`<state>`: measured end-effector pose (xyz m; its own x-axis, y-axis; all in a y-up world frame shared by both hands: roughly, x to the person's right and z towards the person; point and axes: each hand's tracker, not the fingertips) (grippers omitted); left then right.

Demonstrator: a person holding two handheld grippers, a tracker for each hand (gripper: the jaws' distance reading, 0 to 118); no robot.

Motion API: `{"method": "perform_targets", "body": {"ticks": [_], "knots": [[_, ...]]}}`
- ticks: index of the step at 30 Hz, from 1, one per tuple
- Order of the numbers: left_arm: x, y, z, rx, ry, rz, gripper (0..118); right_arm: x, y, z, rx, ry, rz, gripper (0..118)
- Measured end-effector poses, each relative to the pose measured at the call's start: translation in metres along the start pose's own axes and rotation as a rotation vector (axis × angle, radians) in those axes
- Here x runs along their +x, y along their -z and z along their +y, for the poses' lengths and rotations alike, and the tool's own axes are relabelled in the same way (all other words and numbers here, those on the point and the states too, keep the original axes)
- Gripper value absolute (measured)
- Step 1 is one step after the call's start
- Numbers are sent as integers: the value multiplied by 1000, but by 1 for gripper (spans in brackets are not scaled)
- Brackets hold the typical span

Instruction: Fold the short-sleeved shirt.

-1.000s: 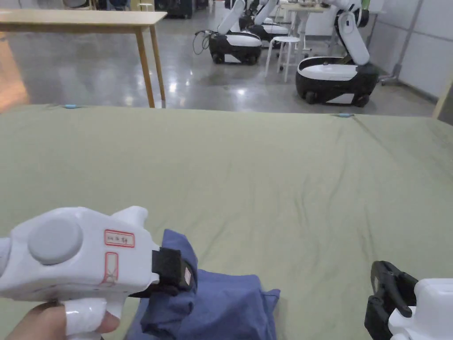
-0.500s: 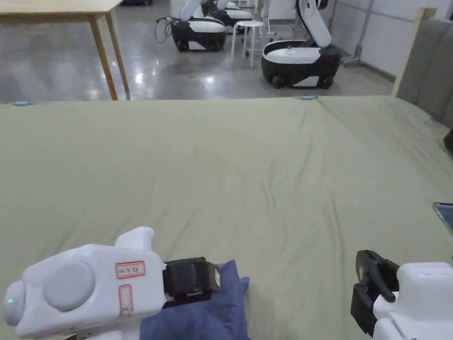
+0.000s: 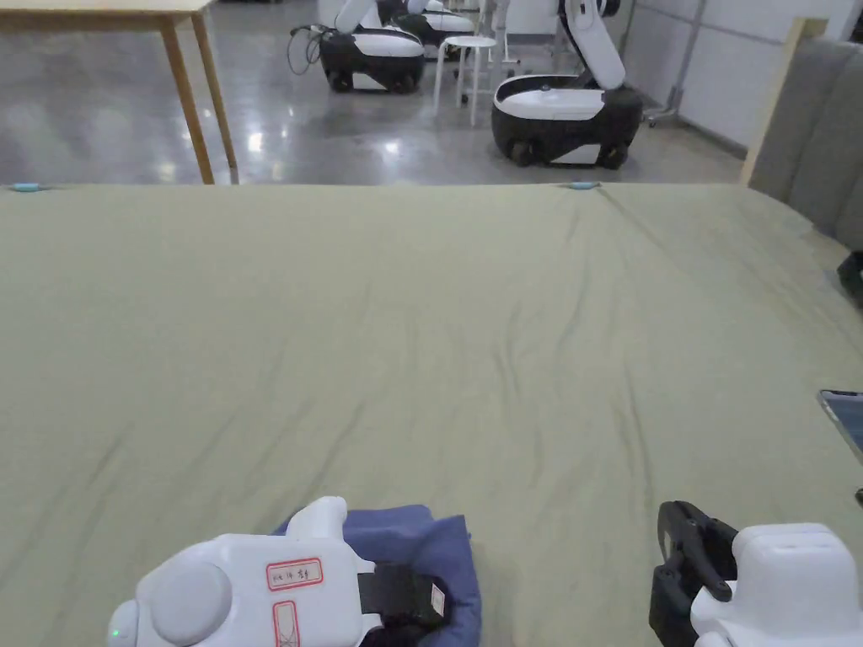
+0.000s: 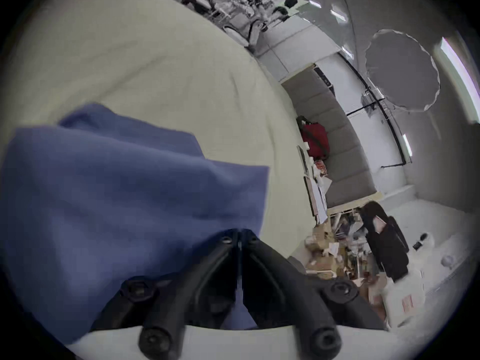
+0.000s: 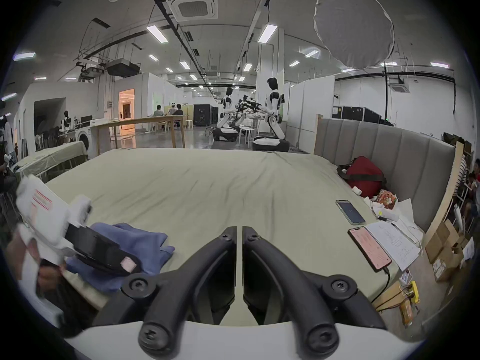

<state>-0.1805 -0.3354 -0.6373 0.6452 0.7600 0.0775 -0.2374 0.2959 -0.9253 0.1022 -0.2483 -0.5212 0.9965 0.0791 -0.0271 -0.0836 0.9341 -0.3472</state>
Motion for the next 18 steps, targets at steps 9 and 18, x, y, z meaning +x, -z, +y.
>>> {"method": "perform_targets", "body": {"ticks": [9, 18], "knots": [[-6, -17, 9, 48, 6, -8, 1, -19, 16, 2, -99, 54, 236, 6], [-27, -147, 21, 184, 56, 77, 1, -43, 132, -29, -489, 545, 1003, 6]]}}
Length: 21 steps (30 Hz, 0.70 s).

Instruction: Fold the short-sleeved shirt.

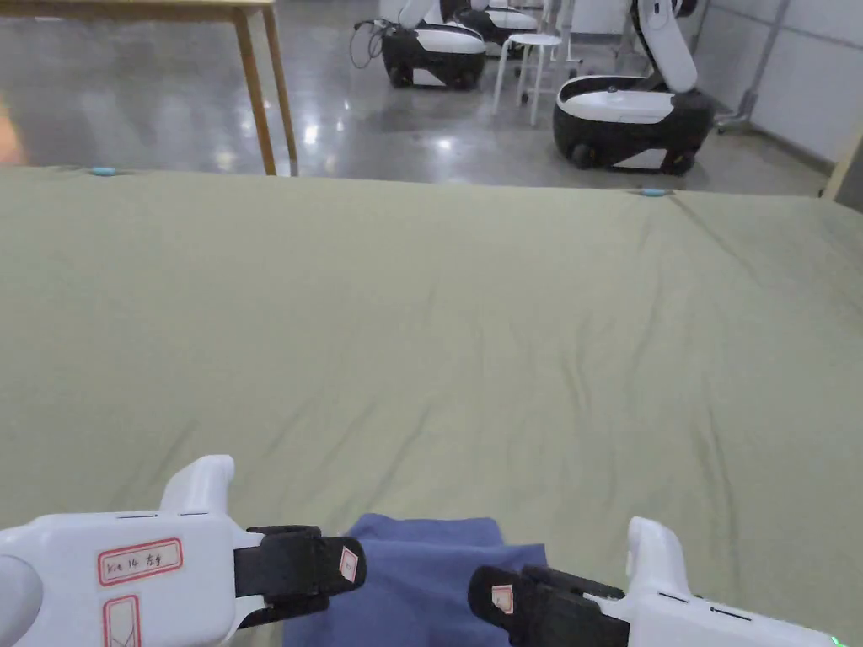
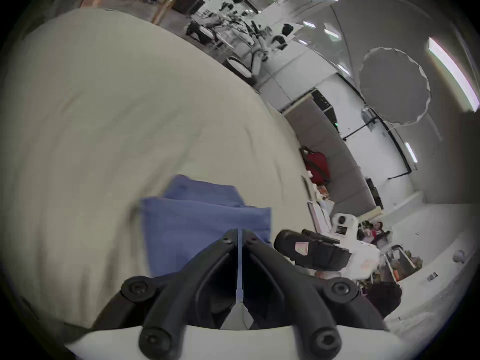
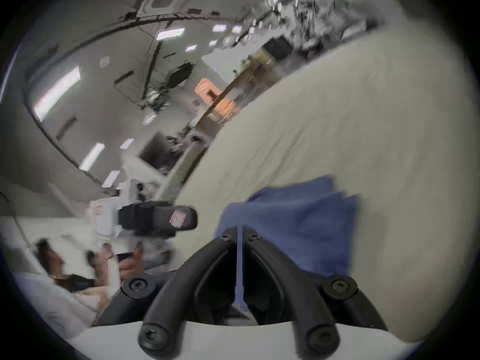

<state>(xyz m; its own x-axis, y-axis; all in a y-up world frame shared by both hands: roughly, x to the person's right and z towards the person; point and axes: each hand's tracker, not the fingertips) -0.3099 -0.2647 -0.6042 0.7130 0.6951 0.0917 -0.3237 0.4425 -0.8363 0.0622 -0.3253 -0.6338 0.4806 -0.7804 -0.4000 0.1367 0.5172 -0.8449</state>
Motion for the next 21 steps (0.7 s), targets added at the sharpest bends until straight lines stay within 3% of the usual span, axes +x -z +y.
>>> {"method": "perform_targets", "body": {"ticks": [1, 3, 6, 8, 9, 10, 11, 12, 15, 17, 20, 21], "knots": [[-11, -5, 3, 1, -23, 39, 1, 16, 7, -1, -67, 55, 85, 6], [-33, -8, 9, -30, -14, 57, 2, 44, 18, -7, -156, 124, 158, 6], [-56, -9, 12, -40, -58, 67, 2, 70, 29, -17, -230, 120, 53, 4], [-67, -7, 13, -85, -73, -6, 5, 78, 24, -16, -206, 162, 200, 4], [-71, -6, 14, -116, -72, -53, 14, 80, 22, -13, -197, 197, 191, 4], [-69, -5, 12, -121, -42, -97, 40, 83, 21, -13, -195, 190, 184, 4], [-71, -2, 11, -121, -36, -158, 85, 85, 21, -12, -194, 187, 188, 4], [-75, 8, 11, -168, -56, -193, 115, 83, 20, -13, -197, 193, 185, 4], [-77, 37, 9, -267, -128, -253, 105, 83, 21, -14, -191, 211, 194, 2], [-73, 58, 6, -275, -118, -177, 96, 79, 21, -15, -182, 215, 191, 1], [-79, 82, 4, -289, -89, -162, 38, 76, 20, -15, -169, 235, 184, 1], [-79, 84, 5, -273, -127, -119, 34, 73, 18, -14, -164, 228, 166, 1]]}}
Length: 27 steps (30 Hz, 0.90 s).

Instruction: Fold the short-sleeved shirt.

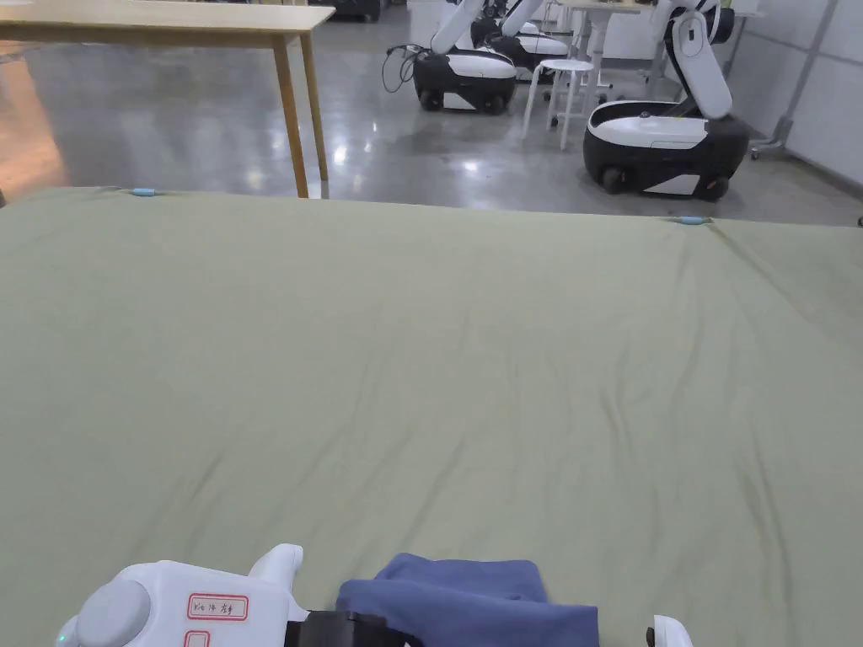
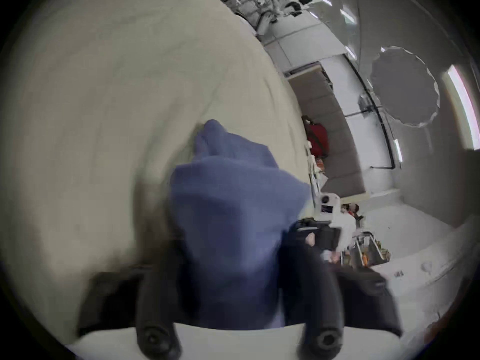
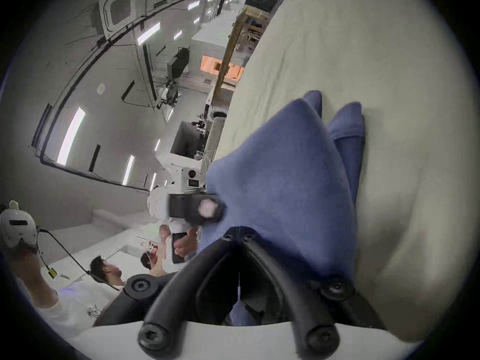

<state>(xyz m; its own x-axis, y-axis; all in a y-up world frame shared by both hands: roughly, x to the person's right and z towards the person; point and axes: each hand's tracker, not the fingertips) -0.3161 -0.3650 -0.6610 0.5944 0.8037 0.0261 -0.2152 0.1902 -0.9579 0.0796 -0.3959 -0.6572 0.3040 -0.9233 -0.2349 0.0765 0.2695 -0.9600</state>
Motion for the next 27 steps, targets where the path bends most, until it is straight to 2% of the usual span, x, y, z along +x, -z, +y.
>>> {"method": "perform_targets", "body": {"ticks": [2, 4, 6, 8, 13, 17, 20, 26, 27], "knots": [[-4, -5, 0, 7, -30, -37, 33, -11, -3, 0, 16, -25, -29, 1], [2, -19, 0, 5, 38, -6, 33, -25, -10, 2, 27, -76, -66, 1], [-1, -41, 5, 14, 31, -16, 32, -39, -16, 1, 41, -120, -70, 1], [-6, -74, 13, 52, 14, -11, 32, -51, -22, 2, 54, -139, -72, 1], [-47, -190, 35, 104, -26, 145, 32, -70, -26, 4, 127, -193, -122, 1], [-102, -283, 55, 117, -90, 229, 32, -75, -21, 4, 171, -186, -117, 1], [-142, -328, 71, 95, -127, 299, 32, -74, -21, 5, 196, -172, -135, 1], [-174, -350, 103, 111, -138, 299, 33, -68, -19, 8, 217, -140, -202, 1], [-174, -349, 105, 116, -150, 314, 43, -70, -18, 8, 217, -142, -202, 1]]}}
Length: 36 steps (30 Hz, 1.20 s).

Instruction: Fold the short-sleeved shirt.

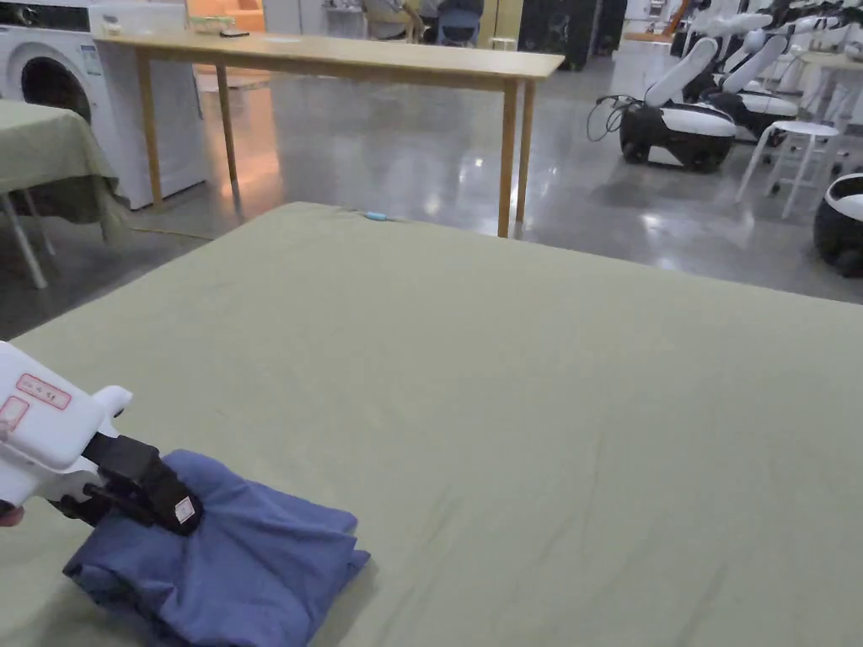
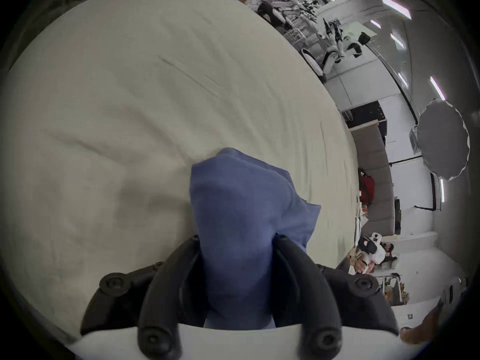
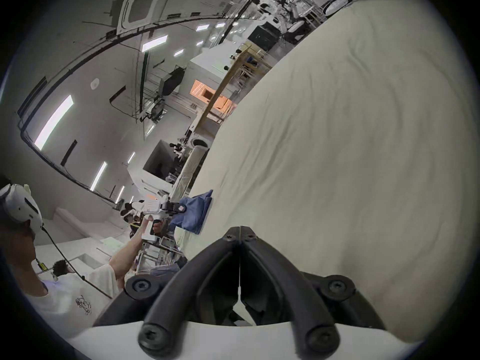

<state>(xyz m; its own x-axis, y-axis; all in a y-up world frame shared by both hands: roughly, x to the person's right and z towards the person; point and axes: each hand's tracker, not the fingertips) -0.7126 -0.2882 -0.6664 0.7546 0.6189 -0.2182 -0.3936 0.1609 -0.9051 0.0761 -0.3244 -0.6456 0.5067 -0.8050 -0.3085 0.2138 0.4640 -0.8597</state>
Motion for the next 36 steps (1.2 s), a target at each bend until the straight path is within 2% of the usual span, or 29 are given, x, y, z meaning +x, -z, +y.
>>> {"method": "perform_targets", "body": {"ticks": [1, 2, 3, 4, 5, 8, 10, 11, 12, 13, 14, 15, 16, 17, 18, 21, 23, 25, 27, 28, 29, 32, 36], "knots": [[0, 1, -1, 1, 9, 1, 71, 0, 0, 0, 0, -2, 1, 1], [-2, 0, 0, 4, 19, -1, 106, -1, 1, 1, -2, -4, 6, 1], [-1, 0, 0, 16, 22, 16, 118, -2, 3, 2, -4, -5, 4, 1], [-1, -3, -1, 38, 30, 54, 115, -2, 2, 5, -5, -9, 1, 1], [-1, -12, -4, 115, 8, 67, 115, -3, 2, 6, -7, -15, 2, 1], [6, -36, -14, 183, -25, 143, 115, -10, -1, 11, -8, -43, 15, 1], [19, -54, -23, 236, 10, 204, 114, -16, -6, 14, 8, -63, 14, 1], [29, -63, -30, 298, 23, 257, 112, -19, -8, 17, 18, -77, 20, 1], [42, -68, -38, 373, 33, 308, 100, -22, -13, 21, 36, -101, 16, 1], [53, -72, -45, 410, 39, 340, 78, -26, -17, 25, 67, -129, -19, 1], [65, -75, -52, 494, 60, 329, 42, -32, -21, 28, 100, -162, -72, 1], [85, -70, -60, 547, 88, 364, 1, -39, -24, 31, 123, -200, -101, 1], [102, -63, -72, 575, 151, 430, 2, -45, -29, 35, 150, -237, -152, 1], [123, -55, -79, 626, 232, 403, 2, -56, -32, 37, 191, -301, -242, 1], [139, -44, -88, 589, 222, 344, 2, -66, -35, 38, 230, -369, -323, 1], [216, 2, -129, 702, 319, 282, 2, -93, -39, 37, 358, -543, -528, 1], [266, 34, -153, 784, 380, 329, 2, -110, -40, 35, 450, -614, -652, 1], [316, 65, -184, 909, 503, 343, 2, -126, -41, 32, 547, -670, -722, 1], [369, 98, -211, 1006, 646, 443, 2, -140, -40, 26, 618, -750, -826, 1], [387, 107, -219, 1032, 707, 466, 2, -144, -40, 25, 642, -781, -849, 1], [404, 115, -228, 1080, 687, 450, 2, -149, -41, 24, 659, -803, -879, 1], [442, 129, -234, 1059, 682, 347, 2, -162, -43, 27, 693, -845, -933, 1], [458, 132, -238, 1084, 642, 327, 2, -169, -54, 29, 743, -826, -868, 1]]}}
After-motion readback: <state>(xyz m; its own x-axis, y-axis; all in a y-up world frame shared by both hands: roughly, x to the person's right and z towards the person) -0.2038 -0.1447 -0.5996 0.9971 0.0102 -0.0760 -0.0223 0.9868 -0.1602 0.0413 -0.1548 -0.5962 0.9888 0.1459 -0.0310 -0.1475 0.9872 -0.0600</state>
